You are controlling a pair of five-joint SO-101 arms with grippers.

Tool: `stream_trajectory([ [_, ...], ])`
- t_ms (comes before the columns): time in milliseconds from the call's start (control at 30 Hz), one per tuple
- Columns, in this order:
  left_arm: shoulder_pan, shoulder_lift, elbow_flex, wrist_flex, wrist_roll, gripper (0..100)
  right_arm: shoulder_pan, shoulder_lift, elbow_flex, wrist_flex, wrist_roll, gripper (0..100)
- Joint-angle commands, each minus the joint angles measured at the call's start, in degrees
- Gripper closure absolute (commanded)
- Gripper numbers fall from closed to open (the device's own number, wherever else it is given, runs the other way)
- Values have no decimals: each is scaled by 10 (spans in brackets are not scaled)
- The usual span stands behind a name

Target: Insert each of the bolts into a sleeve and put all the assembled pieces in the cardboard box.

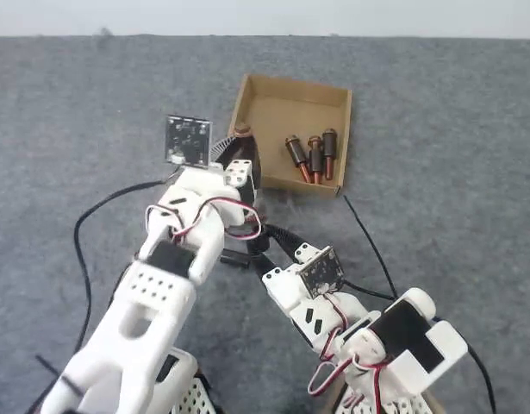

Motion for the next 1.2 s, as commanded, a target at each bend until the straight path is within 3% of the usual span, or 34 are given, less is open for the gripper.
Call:
stream_trajectory([
  [0,3,-82,-7,49,11,988,-6,-5,9,-15,8,992],
  [200,25,-160,14,134,14,988,-6,-6,11,-21,8,992],
  [500,60,-263,131,44,12,988,-6,0,11,-44,8,992],
  [1167,79,-269,171,62,12,988,-2,-2,12,-47,8,992],
])
